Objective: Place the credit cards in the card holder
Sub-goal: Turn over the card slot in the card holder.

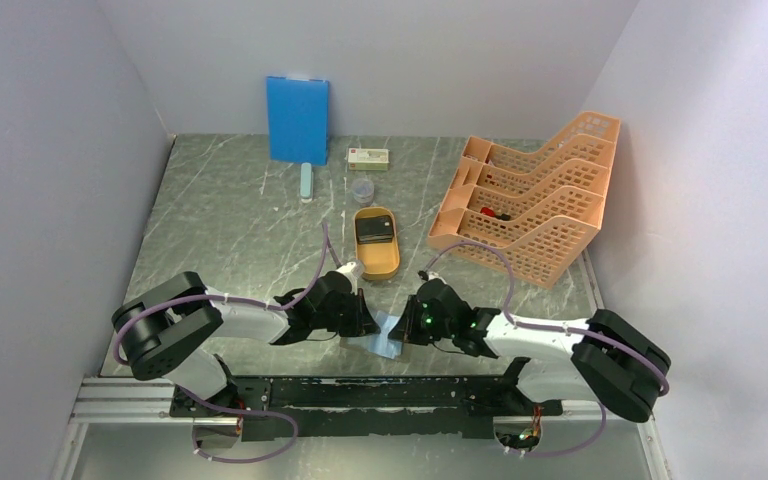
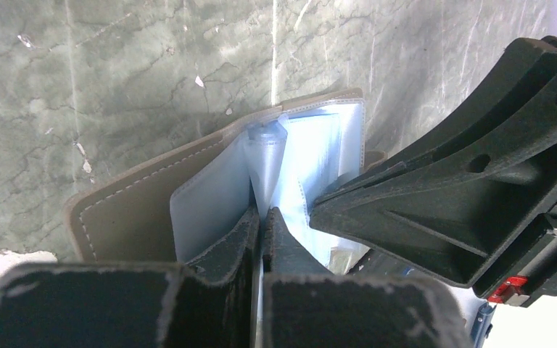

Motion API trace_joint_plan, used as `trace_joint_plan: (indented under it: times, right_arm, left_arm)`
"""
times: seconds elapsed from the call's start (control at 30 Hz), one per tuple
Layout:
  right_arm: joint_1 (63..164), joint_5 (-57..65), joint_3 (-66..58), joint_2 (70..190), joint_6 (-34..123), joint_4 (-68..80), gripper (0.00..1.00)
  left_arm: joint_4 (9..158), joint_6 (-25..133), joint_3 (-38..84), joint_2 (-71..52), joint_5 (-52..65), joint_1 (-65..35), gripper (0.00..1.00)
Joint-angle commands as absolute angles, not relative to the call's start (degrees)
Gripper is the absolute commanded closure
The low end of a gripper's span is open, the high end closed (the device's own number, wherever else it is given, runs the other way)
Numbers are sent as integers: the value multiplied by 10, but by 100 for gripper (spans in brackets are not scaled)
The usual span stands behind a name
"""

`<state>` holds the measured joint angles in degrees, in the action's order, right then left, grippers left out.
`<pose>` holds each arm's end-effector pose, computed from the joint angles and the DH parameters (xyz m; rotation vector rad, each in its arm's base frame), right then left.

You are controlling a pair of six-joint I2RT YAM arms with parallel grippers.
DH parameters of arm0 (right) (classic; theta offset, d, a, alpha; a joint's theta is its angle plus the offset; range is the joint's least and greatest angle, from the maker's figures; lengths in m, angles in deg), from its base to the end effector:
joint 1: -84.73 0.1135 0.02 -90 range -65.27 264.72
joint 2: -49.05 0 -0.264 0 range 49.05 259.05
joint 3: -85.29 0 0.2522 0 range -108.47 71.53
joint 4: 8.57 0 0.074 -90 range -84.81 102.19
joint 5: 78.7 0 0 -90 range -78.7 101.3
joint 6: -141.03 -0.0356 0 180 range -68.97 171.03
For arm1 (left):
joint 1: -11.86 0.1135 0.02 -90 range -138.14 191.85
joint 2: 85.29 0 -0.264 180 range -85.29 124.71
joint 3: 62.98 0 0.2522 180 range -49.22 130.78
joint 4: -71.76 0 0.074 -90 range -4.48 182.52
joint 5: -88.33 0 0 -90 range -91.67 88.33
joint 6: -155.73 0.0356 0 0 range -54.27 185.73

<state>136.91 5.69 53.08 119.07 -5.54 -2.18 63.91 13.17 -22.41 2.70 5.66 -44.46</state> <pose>0.1245 0.1660 0.1307 0.0456 2.5864 0.9618 0.1435 -0.2236 0.1220 0.1589 2.5197 -1.0607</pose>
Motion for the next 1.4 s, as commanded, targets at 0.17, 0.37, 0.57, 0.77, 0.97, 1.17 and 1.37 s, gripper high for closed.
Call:
trace_joint_plan:
  times: [0.17,0.37,0.57,0.77,0.97,1.17,1.37]
  right_arm:
    - [1371,85,545,1185,-45,26,91]
    - [1374,68,520,1225,-35,6,91]
    - [1382,70,501,1234,-31,7,86]
    - [1383,75,495,1225,-30,16,81]
    - [1384,73,485,1227,-29,16,78]
    - [1390,74,466,1227,-27,23,77]
    - [1400,77,440,1226,-22,37,76]
  left_arm:
    - [690,138,-246,38,33,-448,95]
    - [688,140,-244,35,41,-449,92]
    - [695,144,-240,25,46,-448,73]
    - [729,149,-237,-5,37,-449,56]
    - [778,158,-227,-54,14,-448,44]
    - [825,164,-217,-92,-7,-448,42]
    - [874,165,-214,-141,-31,-448,41]
